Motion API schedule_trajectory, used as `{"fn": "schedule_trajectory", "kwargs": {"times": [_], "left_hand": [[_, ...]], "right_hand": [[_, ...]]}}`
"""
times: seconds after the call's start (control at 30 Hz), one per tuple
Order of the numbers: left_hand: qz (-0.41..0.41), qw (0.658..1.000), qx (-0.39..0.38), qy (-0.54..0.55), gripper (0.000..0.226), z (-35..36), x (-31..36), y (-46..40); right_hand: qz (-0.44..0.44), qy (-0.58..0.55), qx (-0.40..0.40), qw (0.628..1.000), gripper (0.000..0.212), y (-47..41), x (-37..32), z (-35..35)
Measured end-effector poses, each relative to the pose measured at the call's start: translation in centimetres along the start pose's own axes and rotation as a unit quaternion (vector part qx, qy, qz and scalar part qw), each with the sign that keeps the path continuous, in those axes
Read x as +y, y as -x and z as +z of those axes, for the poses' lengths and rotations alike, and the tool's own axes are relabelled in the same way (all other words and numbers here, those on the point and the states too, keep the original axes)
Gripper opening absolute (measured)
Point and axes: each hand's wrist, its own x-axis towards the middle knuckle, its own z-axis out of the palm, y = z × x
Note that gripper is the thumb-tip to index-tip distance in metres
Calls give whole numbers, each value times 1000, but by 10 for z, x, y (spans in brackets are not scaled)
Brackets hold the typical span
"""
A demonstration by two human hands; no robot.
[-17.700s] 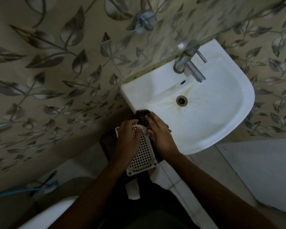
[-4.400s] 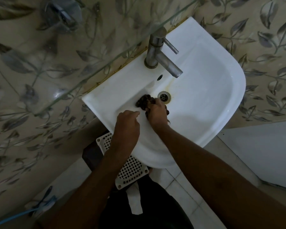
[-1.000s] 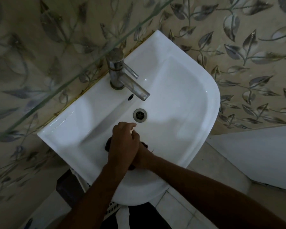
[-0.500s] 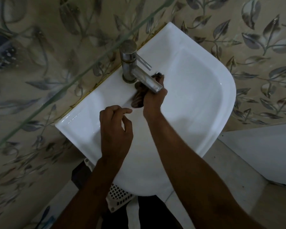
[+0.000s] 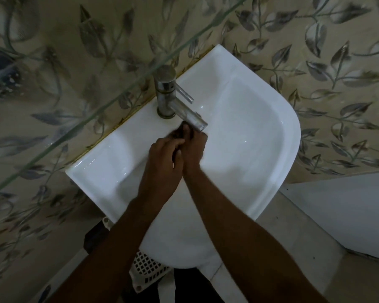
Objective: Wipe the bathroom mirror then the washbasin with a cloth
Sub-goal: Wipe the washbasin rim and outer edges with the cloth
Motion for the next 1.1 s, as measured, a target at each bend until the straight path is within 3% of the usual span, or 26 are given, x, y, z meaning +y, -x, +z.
{"fn": "schedule_trajectory", "kwargs": {"times": [0.03,0.1,0.2,0.3,0.37,0.4,0.43,0.5,0.53,0.67,0.8,0.9,0.93,1.03,1.1], "left_hand": [[10,1000,-5,4,26,0,1,-4],[18,1000,-19,14,27,0,4,-7],[9,999,-25,24,28,-2,0,-5],[-1,999,-22,26,28,0,-8,2],[-12,999,-20,30,29,3,-10,4],[-24,999,-17,38,28,4,-9,4],[-37,998,-13,45,29,6,-7,3],[-66,996,-4,67,31,10,-3,-1],[-79,994,0,81,31,11,-2,-4],[-96,991,9,90,29,11,-1,-8],[-105,990,3,99,28,4,-6,2],[-113,989,6,96,26,-5,-17,5],[-121,988,8,97,25,-8,-20,6],[-124,989,20,73,25,-14,-25,9],[-109,993,26,31,24,-16,-24,14]], "right_hand": [[-88,74,15,993,27,-12,-8,-3],[-166,104,-50,979,51,-49,-15,-9],[-136,99,-24,986,44,-105,-44,-12],[-200,126,80,968,28,-150,-57,-11],[-216,172,64,959,30,-136,-43,-4],[-225,196,47,953,21,-123,-33,0],[-211,168,34,962,16,-108,-19,3],[-164,129,20,978,47,-76,10,9],[-151,171,13,974,53,-71,33,13],[-64,232,-59,969,38,-75,66,11],[-141,231,13,963,40,-128,5,-10],[-207,317,39,925,30,-141,-12,-16],[-201,315,34,927,19,-137,-8,-15],[-105,255,9,961,32,-105,17,-9],[-85,262,-38,961,30,-72,39,-1]]}}
